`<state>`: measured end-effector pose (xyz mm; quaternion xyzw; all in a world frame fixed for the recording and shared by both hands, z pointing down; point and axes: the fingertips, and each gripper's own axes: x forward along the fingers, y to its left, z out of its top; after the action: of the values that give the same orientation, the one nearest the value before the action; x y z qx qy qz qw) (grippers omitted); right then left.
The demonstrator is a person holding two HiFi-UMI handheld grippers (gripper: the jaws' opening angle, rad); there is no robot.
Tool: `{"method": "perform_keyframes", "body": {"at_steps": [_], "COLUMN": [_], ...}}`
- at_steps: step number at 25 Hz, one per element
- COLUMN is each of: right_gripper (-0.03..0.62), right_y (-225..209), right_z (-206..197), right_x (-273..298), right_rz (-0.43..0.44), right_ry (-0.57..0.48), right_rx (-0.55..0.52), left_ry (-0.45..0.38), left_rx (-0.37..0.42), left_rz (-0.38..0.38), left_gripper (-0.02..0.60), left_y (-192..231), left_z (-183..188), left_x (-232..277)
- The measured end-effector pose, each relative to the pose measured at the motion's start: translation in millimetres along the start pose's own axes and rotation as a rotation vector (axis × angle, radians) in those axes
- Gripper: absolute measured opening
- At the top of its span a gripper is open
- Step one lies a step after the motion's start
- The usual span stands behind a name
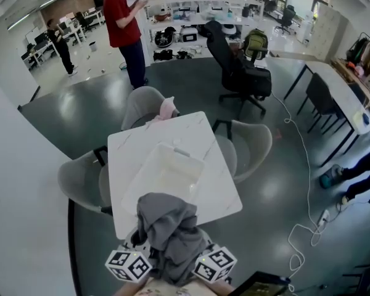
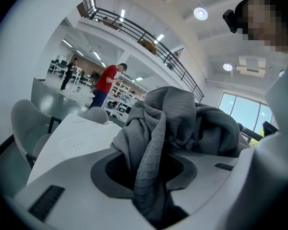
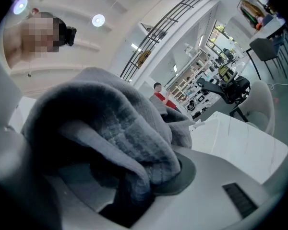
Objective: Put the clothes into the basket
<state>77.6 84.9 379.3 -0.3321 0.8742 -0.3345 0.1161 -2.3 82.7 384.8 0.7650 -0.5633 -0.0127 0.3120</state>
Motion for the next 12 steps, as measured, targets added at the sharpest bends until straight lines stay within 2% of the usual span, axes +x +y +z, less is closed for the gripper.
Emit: {"method": "perform_keyframes", "body": {"at_steps": [12], "right_gripper": [0.121], "right_y": [-8.9], "right_z": [0.0], "right_x": [27.1], "right_rz": [-0.002], "right_ry": [0.027], "right_rx": [0.038], "left_ry": [0.028], "left_rx": [-0.012], "left_rz": [0.029], "left_gripper": [0.130], "left_y": [20.0], "left_z": [10.8], "left_x": [15.1]}}
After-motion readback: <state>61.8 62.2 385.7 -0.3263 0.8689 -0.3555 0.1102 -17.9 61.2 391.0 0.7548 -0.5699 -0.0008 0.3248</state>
